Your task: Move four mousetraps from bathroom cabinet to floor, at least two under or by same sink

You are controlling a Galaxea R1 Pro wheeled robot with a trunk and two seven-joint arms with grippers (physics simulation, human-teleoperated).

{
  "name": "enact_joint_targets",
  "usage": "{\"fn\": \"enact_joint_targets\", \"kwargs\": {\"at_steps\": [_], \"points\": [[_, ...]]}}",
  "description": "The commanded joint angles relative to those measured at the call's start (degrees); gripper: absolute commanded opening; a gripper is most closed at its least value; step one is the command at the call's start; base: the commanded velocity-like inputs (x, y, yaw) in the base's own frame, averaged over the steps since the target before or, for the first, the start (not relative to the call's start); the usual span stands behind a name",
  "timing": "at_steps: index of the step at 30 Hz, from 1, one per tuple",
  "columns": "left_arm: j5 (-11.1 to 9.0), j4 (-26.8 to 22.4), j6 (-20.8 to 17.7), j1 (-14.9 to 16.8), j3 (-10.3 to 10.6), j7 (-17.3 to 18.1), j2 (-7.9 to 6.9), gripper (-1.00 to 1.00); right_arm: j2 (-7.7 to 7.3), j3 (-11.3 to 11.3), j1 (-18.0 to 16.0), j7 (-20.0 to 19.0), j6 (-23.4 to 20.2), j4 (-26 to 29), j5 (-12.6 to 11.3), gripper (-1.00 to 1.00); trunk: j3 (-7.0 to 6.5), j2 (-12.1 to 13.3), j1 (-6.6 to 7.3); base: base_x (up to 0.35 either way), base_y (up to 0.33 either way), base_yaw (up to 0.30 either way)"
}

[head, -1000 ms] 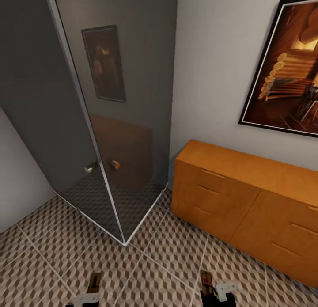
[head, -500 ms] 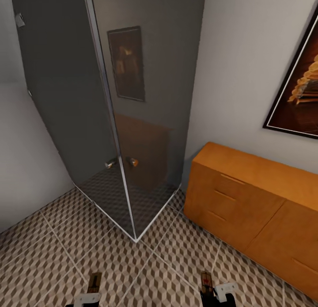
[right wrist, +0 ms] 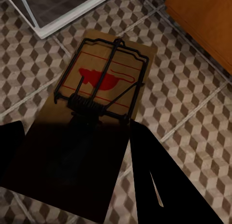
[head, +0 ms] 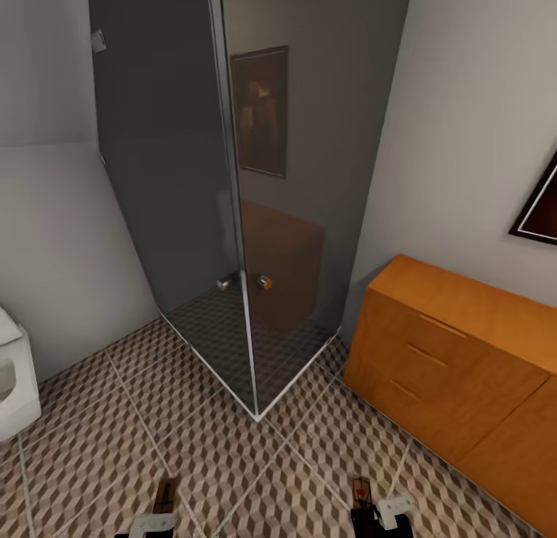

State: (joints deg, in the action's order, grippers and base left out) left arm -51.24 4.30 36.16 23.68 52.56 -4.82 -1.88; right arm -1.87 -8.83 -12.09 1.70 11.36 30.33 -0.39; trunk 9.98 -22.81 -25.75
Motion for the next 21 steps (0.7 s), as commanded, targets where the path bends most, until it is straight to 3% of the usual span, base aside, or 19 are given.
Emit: {"fn": "enact_joint_targets", "kwargs": {"at_steps": [1,21], "points": [[0.44,0.1,0.14,0.05,0.35,-0.63,0.04,-1.0,-0.06,-0.31,-0.03,0.32,0.15,0.0,-0.14,-1.0,0.11,-0.11,-0.03,0.0,0.0,0.251],[0.44,0.1,0.14,0.05,0.35,-0.63,0.04,-1.0,-0.06,-0.31,-0.03,0.32,0.15,0.0,-0.14,-1.0,0.11,-0.11,-0.03,0.0,0.0,0.251]]}}
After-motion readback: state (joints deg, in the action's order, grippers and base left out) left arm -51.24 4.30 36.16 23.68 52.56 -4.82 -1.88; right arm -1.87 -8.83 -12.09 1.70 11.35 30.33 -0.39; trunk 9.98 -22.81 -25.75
